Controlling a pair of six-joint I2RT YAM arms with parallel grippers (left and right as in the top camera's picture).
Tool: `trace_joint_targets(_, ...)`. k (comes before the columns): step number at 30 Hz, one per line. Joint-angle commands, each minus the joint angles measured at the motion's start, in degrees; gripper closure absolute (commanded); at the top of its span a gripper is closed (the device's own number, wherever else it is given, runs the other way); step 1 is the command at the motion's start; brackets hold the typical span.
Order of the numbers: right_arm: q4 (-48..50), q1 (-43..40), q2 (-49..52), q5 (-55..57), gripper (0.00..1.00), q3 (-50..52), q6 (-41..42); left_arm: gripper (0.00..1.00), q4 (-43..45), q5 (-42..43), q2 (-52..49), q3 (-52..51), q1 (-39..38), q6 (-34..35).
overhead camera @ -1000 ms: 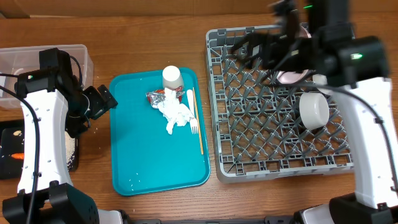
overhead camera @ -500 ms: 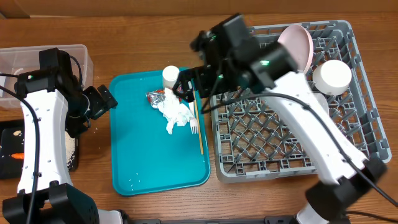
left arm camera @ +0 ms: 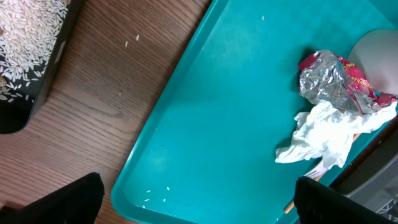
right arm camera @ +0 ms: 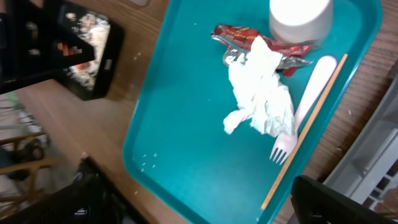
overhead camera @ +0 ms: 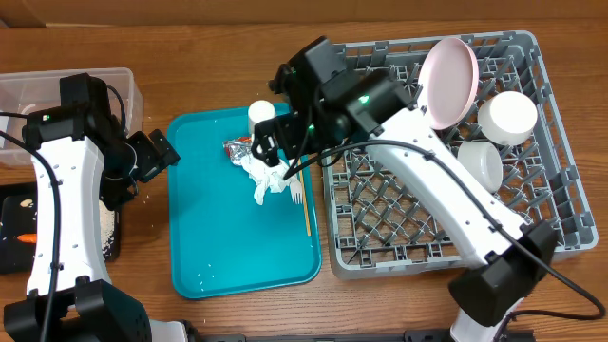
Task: Sort waste into correct bins and load items into the dishwasher rack
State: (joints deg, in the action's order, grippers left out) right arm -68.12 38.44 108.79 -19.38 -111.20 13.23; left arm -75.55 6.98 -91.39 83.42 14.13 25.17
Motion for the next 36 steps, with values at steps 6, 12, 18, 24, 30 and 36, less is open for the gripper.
trace_joint_targets(6,3.32,4.20,8.59,12.48,0.00,-0.09,6.99,0.00,0.00,-0.57,0.76,1.03,0.09,0.59)
trace_joint_targets(12,6.10,4.26,9.44,12.22,0.00,-0.57,7.85,0.00,0.00,-0.57,0.76,1.03,0.09,0.59)
trace_joint_targets(18,6.88,4.44,9.60,11.39,0.00,-0.61,7.82,0.00,0.00,-0.57,0.76,1.03,0.09,0.59)
trace_joint_targets(24,7.67,4.96,9.51,11.39,0.00,-0.74,7.89,0.00,0.00,-0.57,0.76,1.03,0.09,0.59)
trace_joint_targets(30,4.72,3.78,6.93,11.45,0.00,-3.72,7.89,0.00,0.00,-0.57,0.76,1.03,0.09,0.59)
trace_joint_targets(36,1.18,1.07,0.79,14.64,0.00,-6.49,7.96,0.00,0.00,-0.59,0.76,1.03,0.09,0.59)
